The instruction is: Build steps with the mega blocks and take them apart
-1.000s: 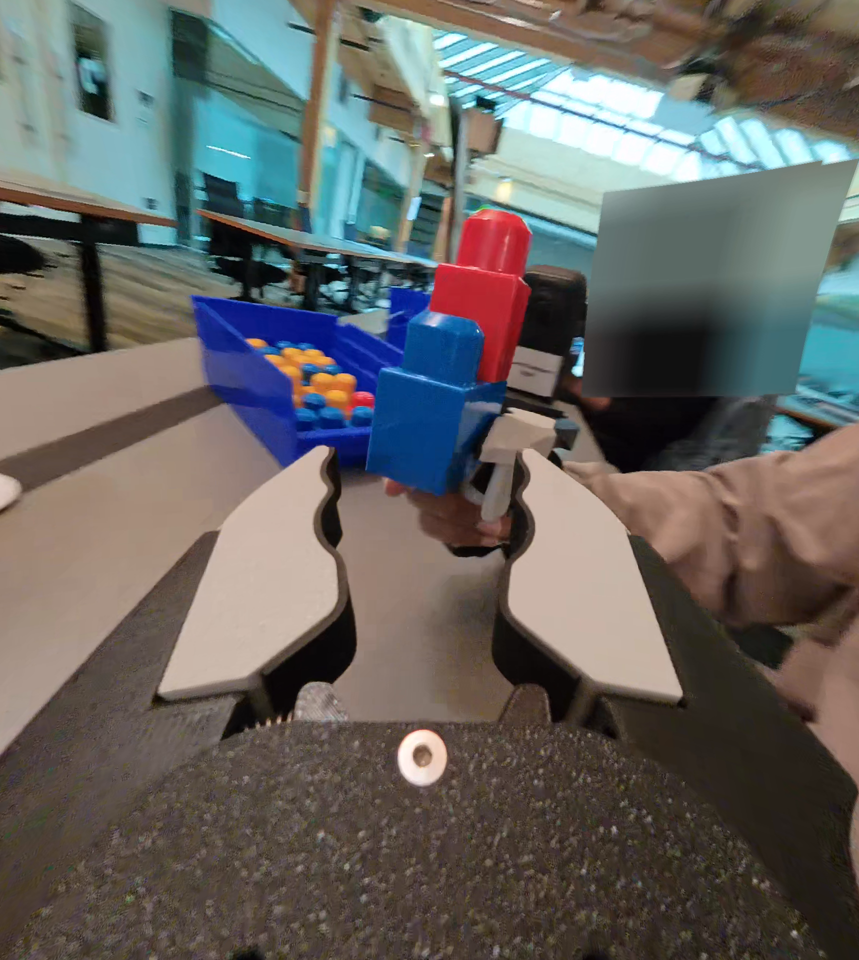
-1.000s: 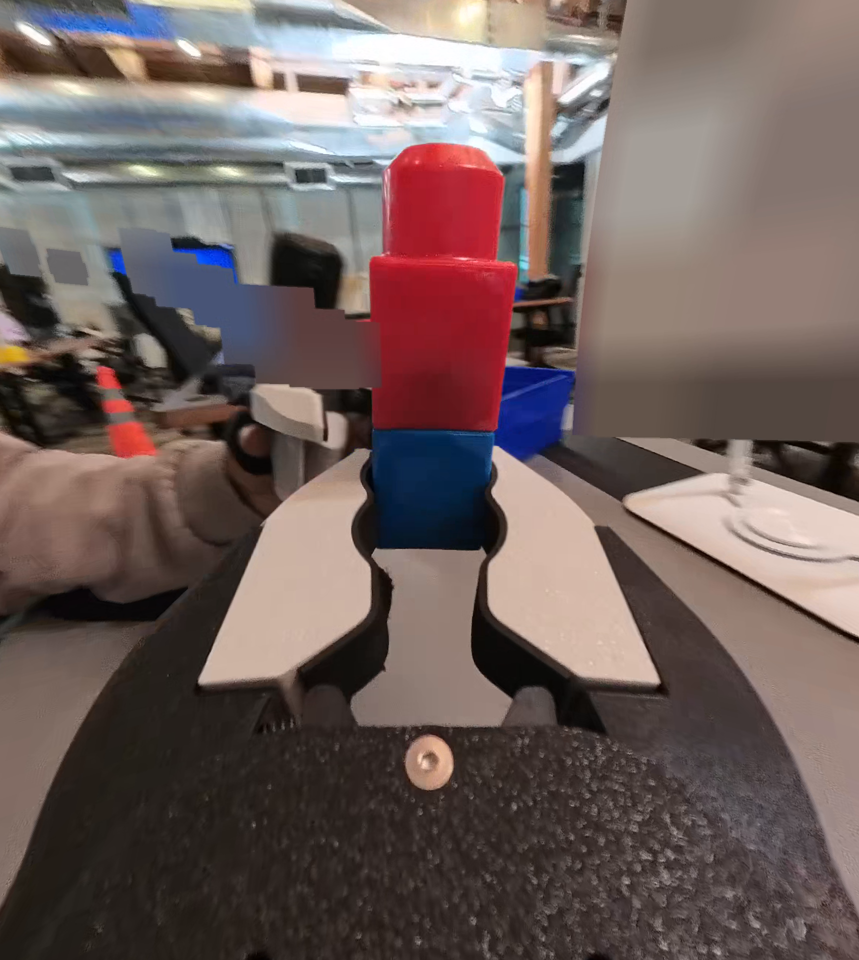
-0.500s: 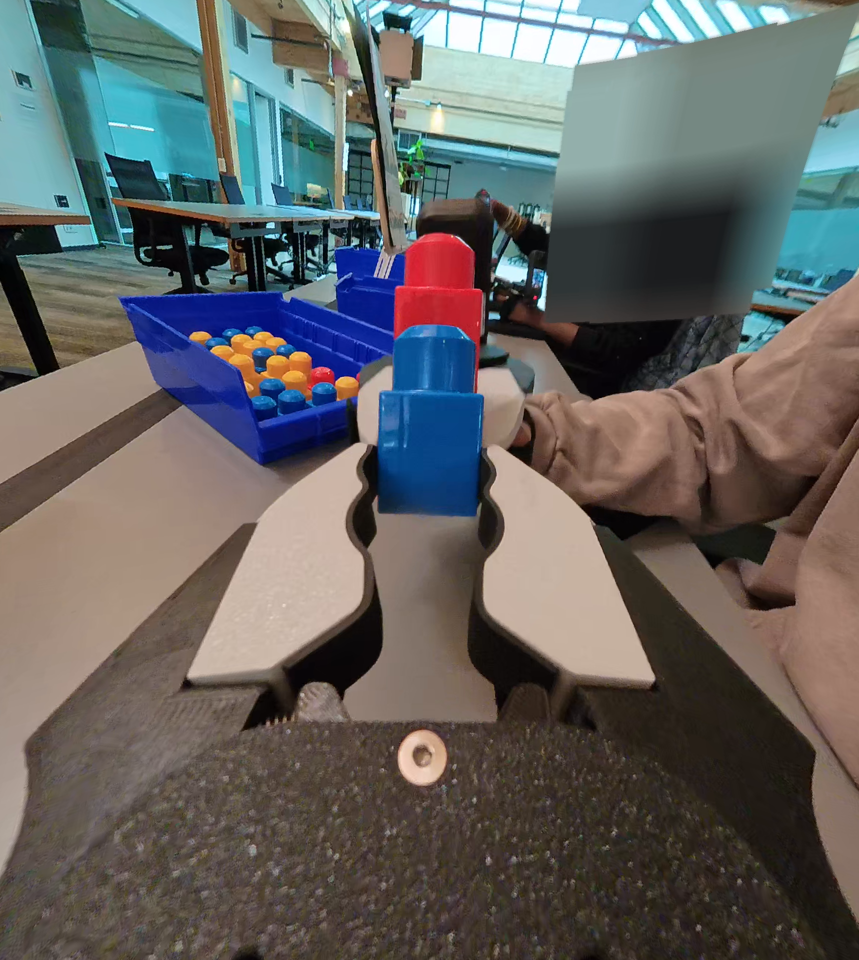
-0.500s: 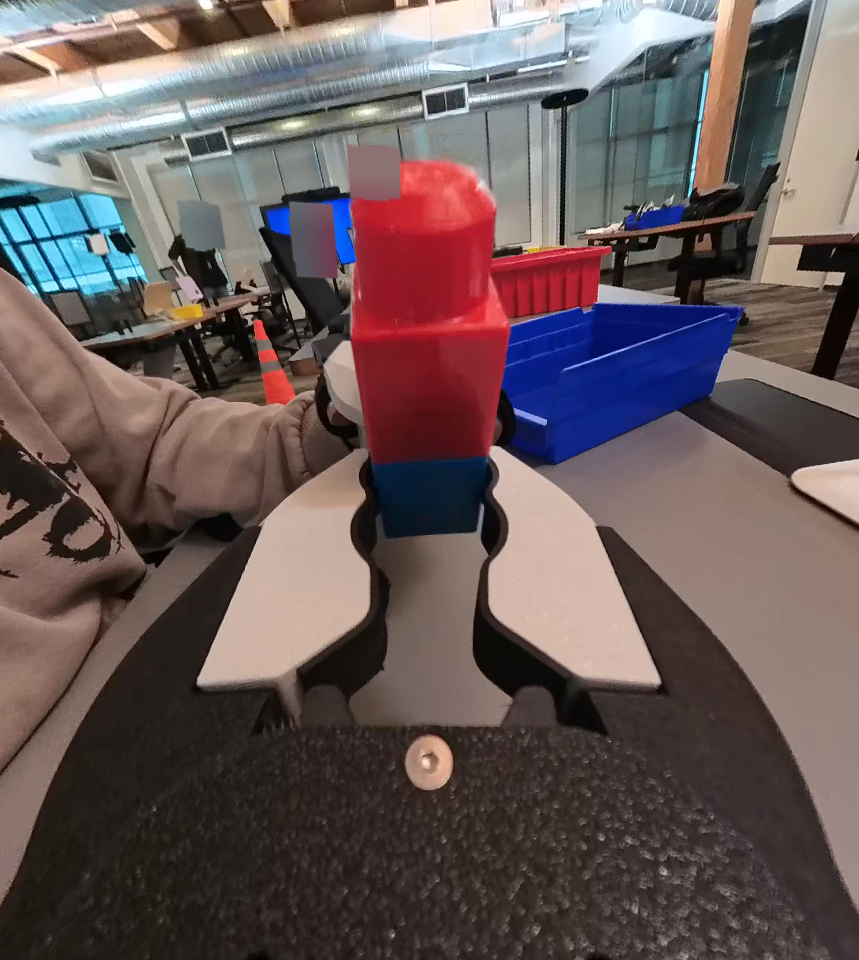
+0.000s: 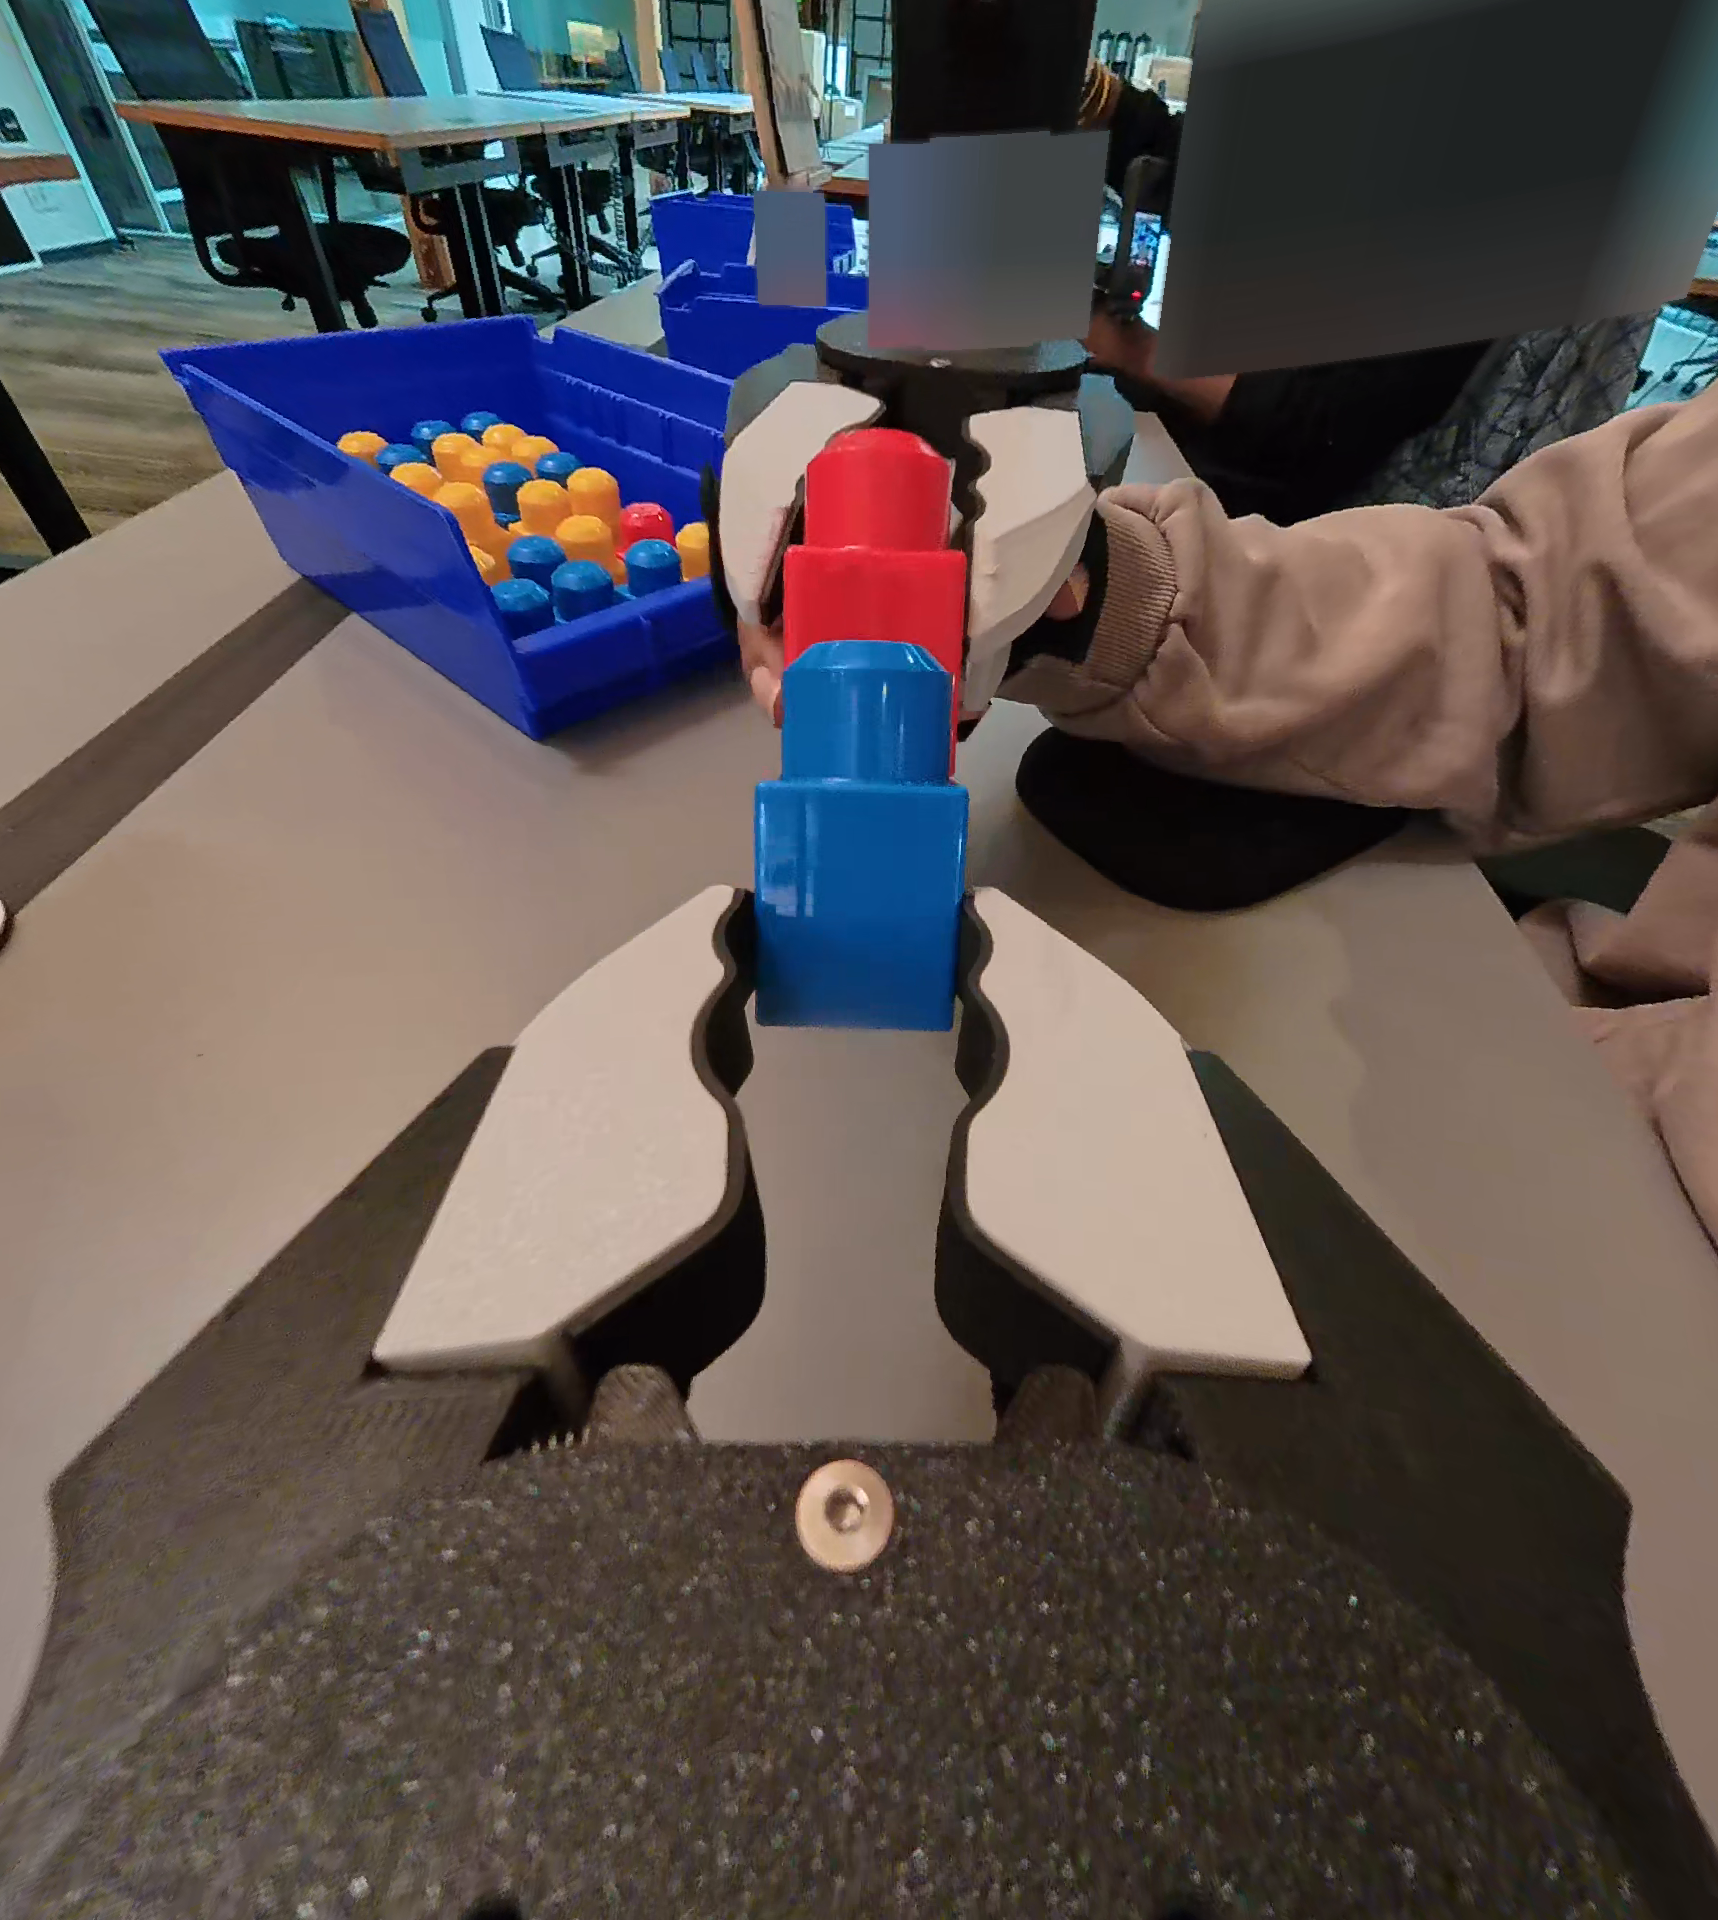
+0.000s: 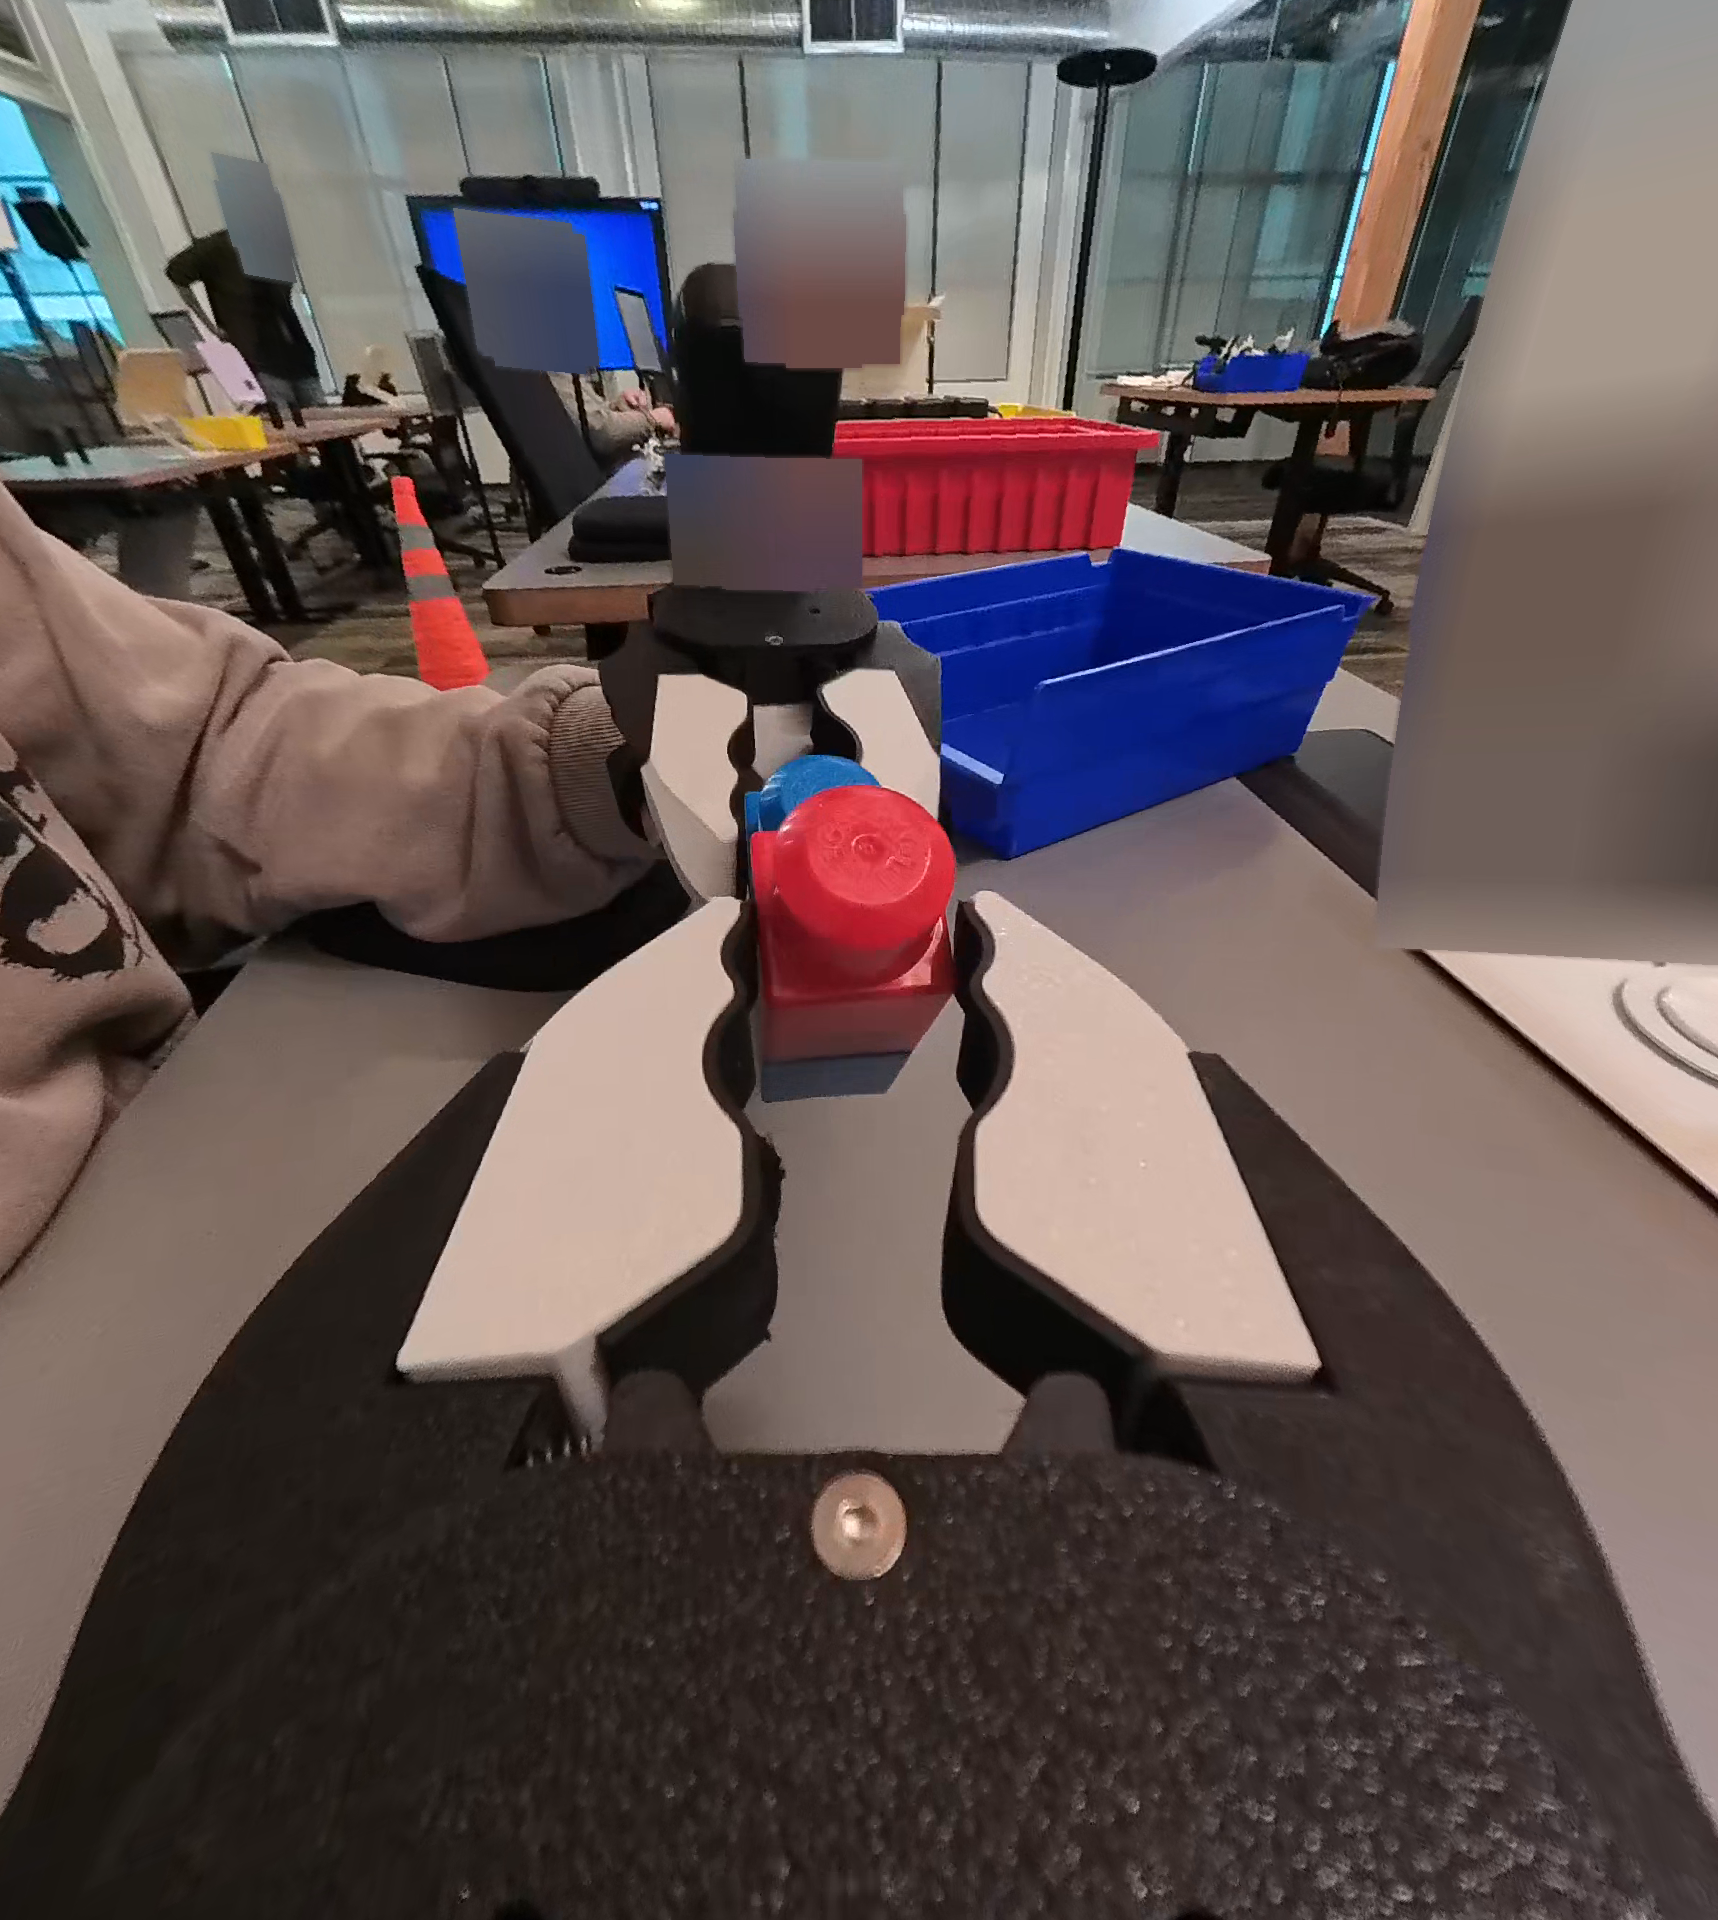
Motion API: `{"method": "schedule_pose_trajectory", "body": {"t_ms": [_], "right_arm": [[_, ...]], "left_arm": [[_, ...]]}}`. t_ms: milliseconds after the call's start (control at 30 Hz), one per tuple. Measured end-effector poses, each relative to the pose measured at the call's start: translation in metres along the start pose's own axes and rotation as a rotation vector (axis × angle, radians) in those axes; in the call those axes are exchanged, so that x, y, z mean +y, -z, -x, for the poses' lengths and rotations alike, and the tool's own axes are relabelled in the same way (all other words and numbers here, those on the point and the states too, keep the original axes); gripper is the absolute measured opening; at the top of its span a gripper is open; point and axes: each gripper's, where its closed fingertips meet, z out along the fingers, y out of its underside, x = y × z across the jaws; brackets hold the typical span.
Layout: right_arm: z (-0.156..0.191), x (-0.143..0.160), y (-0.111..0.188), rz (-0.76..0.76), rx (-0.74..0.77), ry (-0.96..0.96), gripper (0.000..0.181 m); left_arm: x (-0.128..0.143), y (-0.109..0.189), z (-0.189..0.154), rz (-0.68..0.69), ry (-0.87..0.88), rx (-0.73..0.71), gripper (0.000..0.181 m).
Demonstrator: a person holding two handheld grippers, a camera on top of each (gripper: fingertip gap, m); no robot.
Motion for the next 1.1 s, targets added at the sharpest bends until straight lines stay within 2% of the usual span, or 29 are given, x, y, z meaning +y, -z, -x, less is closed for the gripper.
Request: {"method": "schedule_pose_trajectory", "body": {"t_ms": [233, 400, 467, 600, 767, 933, 1000, 1100], "right_arm": [[0.002, -0.007, 0.001, -0.015, 0.001, 0.019, 0.035], [0.01, -0.02, 0.006, -0.086, -0.035, 0.027, 0.035], [0.006, -0.05, 0.027, -0.244, -0.041, -0.017, 0.034], [-0.014, -0.064, 0.06, -0.293, 0.081, 0.018, 0.035], [-0.035, -0.062, 0.076, -0.292, 0.184, 0.004, 0.035], [-0.037, -0.055, 0.07, -0.273, 0.187, -0.012, 0.035], [-0.037, -0.048, 0.064, -0.236, 0.192, -0.009, 0.035], [-0.038, -0.023, 0.052, -0.096, 0.183, 0.001, 0.035]], "left_arm": [[0.004, -0.003, -0.004, 0.016, 0.009, 0.028, 0.037], [0.014, -0.008, -0.01, 0.072, -0.005, 0.06, 0.037], [0.024, -0.008, -0.005, 0.105, -0.002, 0.048, 0.037], [0.013, -0.006, -0.005, 0.041, 0.017, 0.052, 0.037], [0.003, -0.002, 0.007, -0.036, 0.009, -0.02, 0.037], [-0.006, 0.004, 0.014, -0.099, 0.024, -0.054, 0.037], [-0.006, 0.005, 0.015, -0.105, 0.022, -0.064, 0.037], [-0.007, 0.007, 0.018, -0.112, 0.022, -0.083, 0.037]]}}
